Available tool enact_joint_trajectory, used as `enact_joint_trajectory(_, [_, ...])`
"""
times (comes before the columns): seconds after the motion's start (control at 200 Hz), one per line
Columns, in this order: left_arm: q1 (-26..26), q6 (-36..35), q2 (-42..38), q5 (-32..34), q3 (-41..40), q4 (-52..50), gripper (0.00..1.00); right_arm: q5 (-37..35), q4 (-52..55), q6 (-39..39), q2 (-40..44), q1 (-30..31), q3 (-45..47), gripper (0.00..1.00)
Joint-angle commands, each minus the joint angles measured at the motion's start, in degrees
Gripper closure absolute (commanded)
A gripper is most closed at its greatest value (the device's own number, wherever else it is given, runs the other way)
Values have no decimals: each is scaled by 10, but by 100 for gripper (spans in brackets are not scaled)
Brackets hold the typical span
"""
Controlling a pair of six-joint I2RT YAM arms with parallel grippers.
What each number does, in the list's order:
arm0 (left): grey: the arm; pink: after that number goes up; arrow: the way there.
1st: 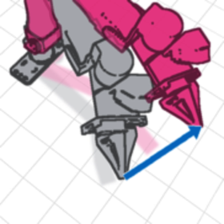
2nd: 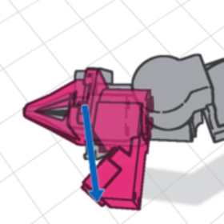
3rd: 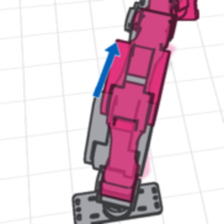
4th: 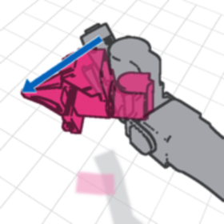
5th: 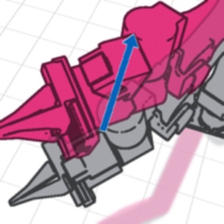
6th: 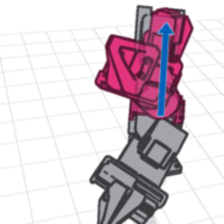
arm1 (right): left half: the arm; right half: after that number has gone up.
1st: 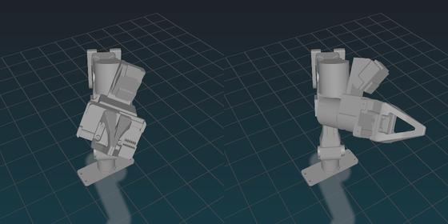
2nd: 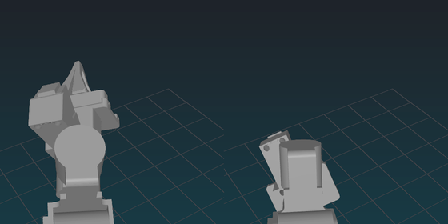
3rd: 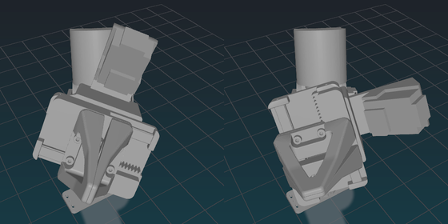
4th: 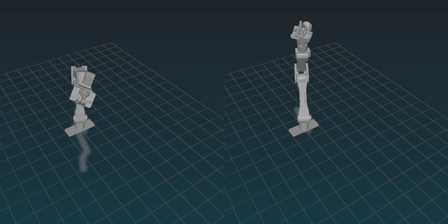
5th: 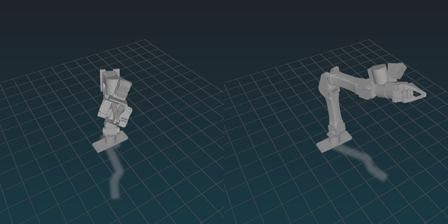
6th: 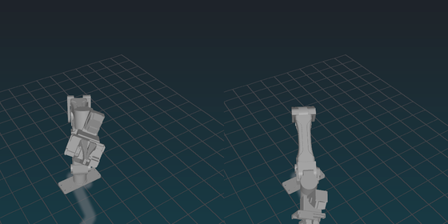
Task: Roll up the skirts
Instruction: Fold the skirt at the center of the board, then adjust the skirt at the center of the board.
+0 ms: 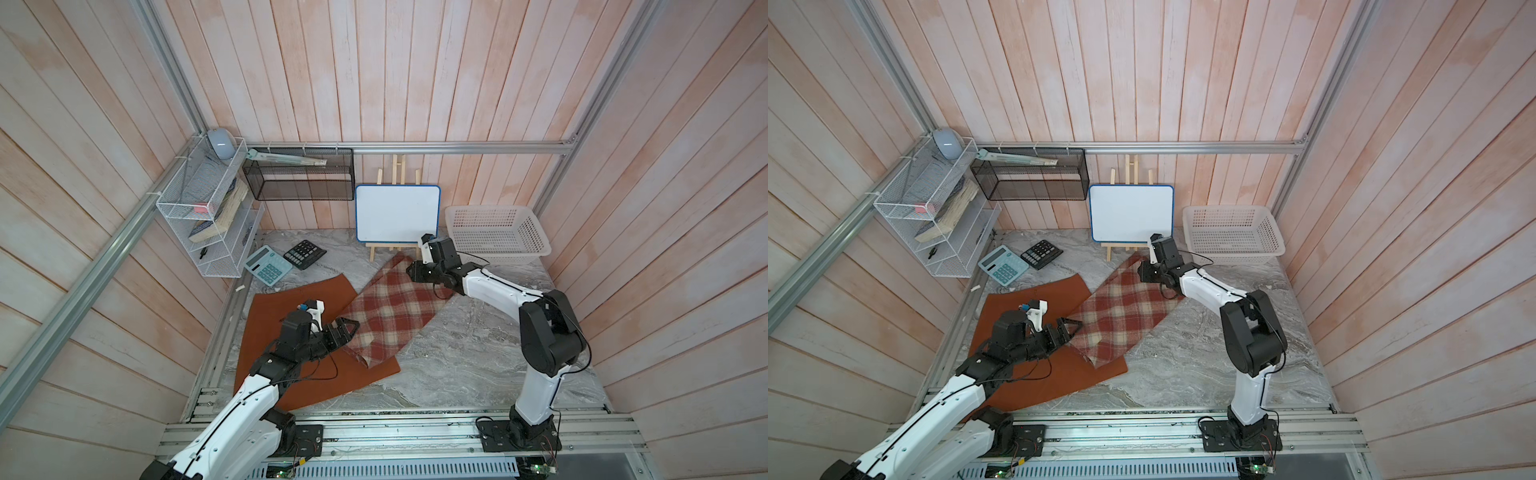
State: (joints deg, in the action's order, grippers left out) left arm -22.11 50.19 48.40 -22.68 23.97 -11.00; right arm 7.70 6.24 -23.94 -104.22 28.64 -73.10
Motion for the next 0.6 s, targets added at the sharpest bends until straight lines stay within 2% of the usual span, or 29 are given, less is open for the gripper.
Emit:
enact_joint_trajectory(0.0, [-24, 42, 25, 8, -34, 70, 0, -55, -13, -5, 44, -12, 72, 59])
enact_joint_trajectory(0.11, [-33, 65, 65, 12, -55, 123, 0, -60, -14, -21, 96, -41, 155, 49])
enact_joint_trajectory(0.2, [-35, 85, 99, 11, -73, 163, 0, -85, -23, -22, 125, -76, 211, 45])
enact_joint_trajectory(0.3, [-36, 96, 105, 31, -85, 170, 0, -72, -15, -14, 142, -113, 244, 44])
enact_joint_trajectory(0.4, [-30, 79, 107, 66, -77, 149, 0, -33, -59, -5, 140, -128, 269, 41])
enact_joint_trajectory(0.595, [-10, 77, 147, 36, -78, 179, 0, 78, -128, -6, 69, -159, 250, 40])
